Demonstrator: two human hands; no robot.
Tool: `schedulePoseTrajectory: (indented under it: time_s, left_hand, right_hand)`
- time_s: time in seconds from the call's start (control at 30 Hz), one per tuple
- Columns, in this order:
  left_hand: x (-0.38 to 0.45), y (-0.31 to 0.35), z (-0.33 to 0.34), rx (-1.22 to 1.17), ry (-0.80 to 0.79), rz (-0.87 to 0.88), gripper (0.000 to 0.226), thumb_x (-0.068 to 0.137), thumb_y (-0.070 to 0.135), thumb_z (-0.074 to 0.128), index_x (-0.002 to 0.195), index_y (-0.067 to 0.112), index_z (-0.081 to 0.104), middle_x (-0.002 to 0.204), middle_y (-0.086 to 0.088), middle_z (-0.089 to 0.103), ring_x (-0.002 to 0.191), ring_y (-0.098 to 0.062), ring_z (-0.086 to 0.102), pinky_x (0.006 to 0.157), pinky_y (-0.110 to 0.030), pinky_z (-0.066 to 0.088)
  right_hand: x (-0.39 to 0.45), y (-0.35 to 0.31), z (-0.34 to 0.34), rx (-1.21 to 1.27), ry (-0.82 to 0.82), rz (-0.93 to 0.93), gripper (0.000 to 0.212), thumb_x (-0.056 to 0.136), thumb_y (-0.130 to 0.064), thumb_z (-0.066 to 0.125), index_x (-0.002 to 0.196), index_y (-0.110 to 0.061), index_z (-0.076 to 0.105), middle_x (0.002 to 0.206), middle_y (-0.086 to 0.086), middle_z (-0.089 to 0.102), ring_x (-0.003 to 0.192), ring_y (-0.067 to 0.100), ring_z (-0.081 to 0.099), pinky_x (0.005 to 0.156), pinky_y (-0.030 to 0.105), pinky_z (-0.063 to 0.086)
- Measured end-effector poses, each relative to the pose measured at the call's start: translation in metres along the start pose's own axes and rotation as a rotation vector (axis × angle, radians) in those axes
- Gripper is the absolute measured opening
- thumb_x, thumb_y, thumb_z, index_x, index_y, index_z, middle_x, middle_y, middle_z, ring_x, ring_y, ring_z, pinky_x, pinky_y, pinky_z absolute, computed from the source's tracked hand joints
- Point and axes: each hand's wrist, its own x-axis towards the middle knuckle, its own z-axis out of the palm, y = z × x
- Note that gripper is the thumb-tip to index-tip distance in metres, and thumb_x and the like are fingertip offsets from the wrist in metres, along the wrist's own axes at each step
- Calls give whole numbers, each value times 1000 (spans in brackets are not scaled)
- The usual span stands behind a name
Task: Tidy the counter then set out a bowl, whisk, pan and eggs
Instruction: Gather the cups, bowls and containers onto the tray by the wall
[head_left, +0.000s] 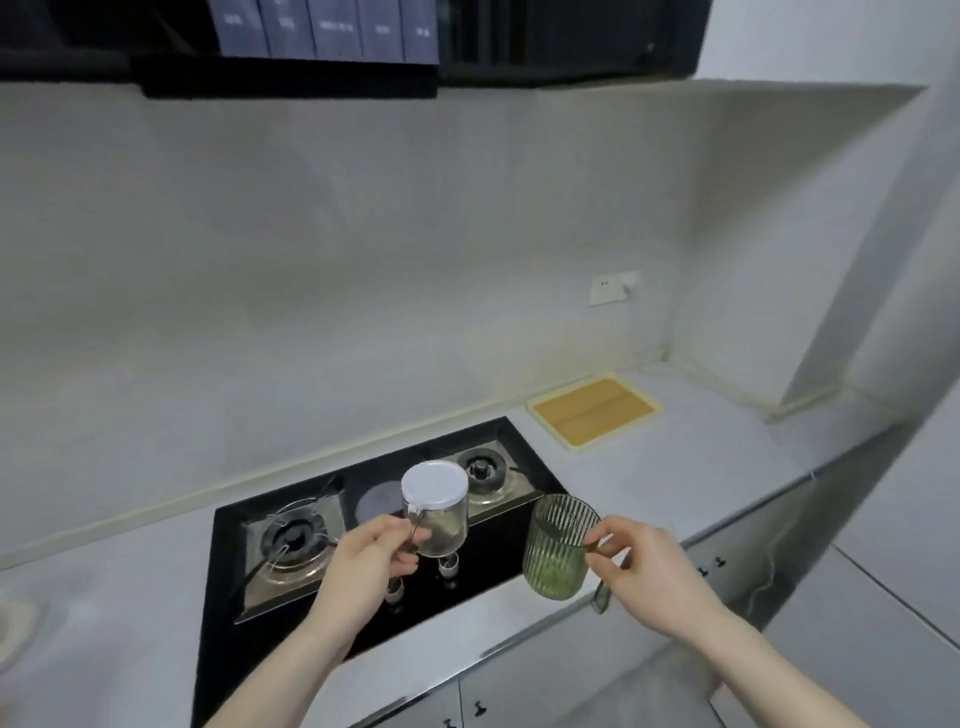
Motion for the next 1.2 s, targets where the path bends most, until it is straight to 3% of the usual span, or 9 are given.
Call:
schedulePoseTrajectory:
  time_s: [0.13,0.37,0.5,0.6,0.7,0.83,0.97,1.1,1.2]
  left_hand:
    - [45,16,59,-24,-81,-6,27,101,23,56,92,10,77,95,-2,79,86,-23,67,93,-45,57]
    - [126,29,144,36,-182,-39,43,95,53,59,87,17,81,89,1,78,80,-18,72,81,-30,58]
    - [175,36,182,75,-211,-36,49,93,56,60,83,12,79,75,1,75,66,-12,68,73,-24,56]
    - [215,40,212,113,-205,-52,48,93,55,60,83,12,79,78,0,77,70,-14,72,62,-14,50]
    - [240,39,236,92,-225,-115,48,93,51,63,88,6,78,86,-6,78,70,-18,68,61,-17,50]
    - [278,34,265,133,-232,-116,52,93,50,64,89,-1,77,85,-8,77,67,-17,67,77,-32,58]
    - [307,30,289,138,-192,-159,53,94,47,63,88,-4,74,87,-12,77,65,-17,65,73,-30,58]
    - [334,30,317,90,-117,-212,39,94,39,66,81,3,72,66,-7,70,63,-20,61,77,-38,61]
    - [353,28,342,43,-50,-266,37,93,35,68,78,2,72,65,-7,69,63,-22,61,76,-41,61]
  right_hand:
    - [20,43,-26,27,74,86,15,90,-28,70,87,-42,64,82,-12,72,60,2,62,60,14,47]
    - [78,97,-61,-10,115,201,8,89,-34,69,90,-41,66,81,-15,71,61,5,61,66,20,51]
    - [115,123,-77,-21,119,238,9,88,-34,70,89,-41,65,81,-15,71,62,1,59,67,17,48]
    - [141,149,-84,-2,132,262,13,88,-29,70,93,-40,64,85,-12,70,58,0,58,63,14,45]
    - [159,170,-89,15,108,288,19,88,-22,68,101,-36,63,91,-12,70,51,1,59,57,12,43]
    - [196,208,-95,39,98,329,23,86,-25,68,101,-41,61,95,-12,68,57,6,59,63,18,50]
    - [236,239,-98,72,61,320,25,87,-22,67,101,-41,61,98,-10,67,55,8,59,63,21,51]
    - [280,270,-104,102,-8,292,24,92,-20,64,104,-40,60,100,-7,68,52,4,62,58,14,48]
    - [313,290,-114,130,-45,253,20,96,-17,62,107,-33,62,98,-6,68,57,5,69,53,13,46]
